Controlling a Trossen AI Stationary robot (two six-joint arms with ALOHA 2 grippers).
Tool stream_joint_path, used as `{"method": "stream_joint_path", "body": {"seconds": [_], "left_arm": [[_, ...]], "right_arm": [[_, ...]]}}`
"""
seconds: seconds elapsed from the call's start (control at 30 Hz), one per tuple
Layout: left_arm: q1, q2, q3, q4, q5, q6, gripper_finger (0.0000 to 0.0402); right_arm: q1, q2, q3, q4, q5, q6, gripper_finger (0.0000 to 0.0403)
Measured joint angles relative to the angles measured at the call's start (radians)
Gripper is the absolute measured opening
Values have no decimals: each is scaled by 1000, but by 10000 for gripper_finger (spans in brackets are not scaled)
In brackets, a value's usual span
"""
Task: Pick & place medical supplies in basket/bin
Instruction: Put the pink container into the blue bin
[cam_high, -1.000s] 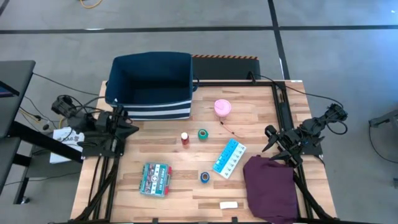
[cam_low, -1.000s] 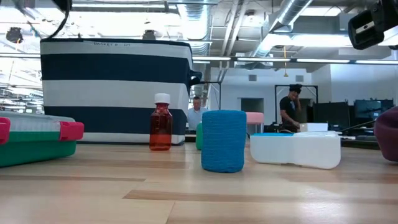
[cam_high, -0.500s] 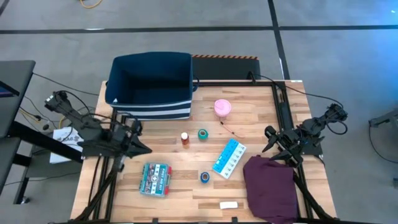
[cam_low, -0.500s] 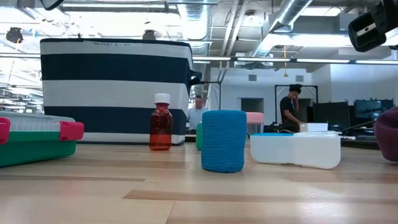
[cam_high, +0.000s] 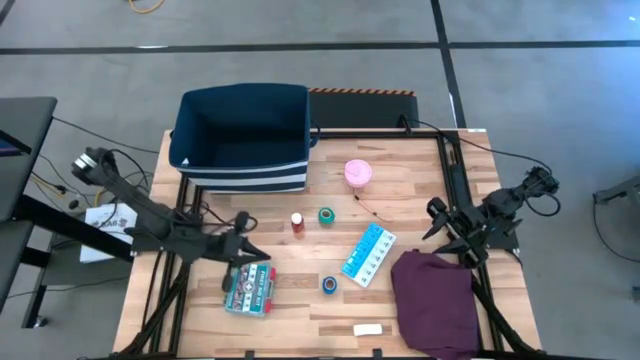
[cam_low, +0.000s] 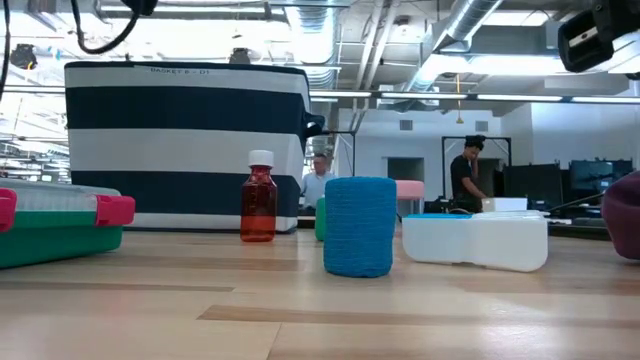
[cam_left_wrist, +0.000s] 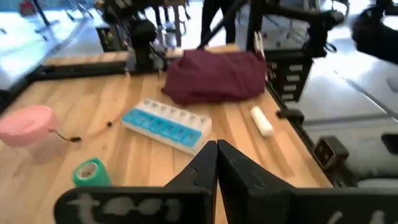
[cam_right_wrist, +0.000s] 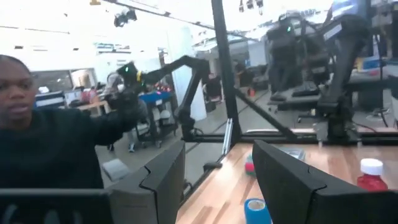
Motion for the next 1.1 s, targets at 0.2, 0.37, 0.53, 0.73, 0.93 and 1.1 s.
{"method": "stream_joint_path", "body": {"seconds": [0.2,0.37,0.53,0.73,0.93,1.1], "left_arm": [[0,58,0,-8,-20,4,0],[0,61,0,-5,-72,-2,0],[0,53,0,4,-110,1,0],[0,53,-1,9,-113,5,0],[0,53,-1,58,-131,-1,0],[-14,53,-1,50,-93,-85,0]], "right_arm": [[0,1,-1,28,26,-26,182],[-12,0,-1,134,179,-45,182],[-24,0,0,139,205,-69,182],[-56,0,-1,181,438,-91,182],[-90,0,-1,172,752,-74,182],[-110,0,-1,171,784,-83,182]]}}
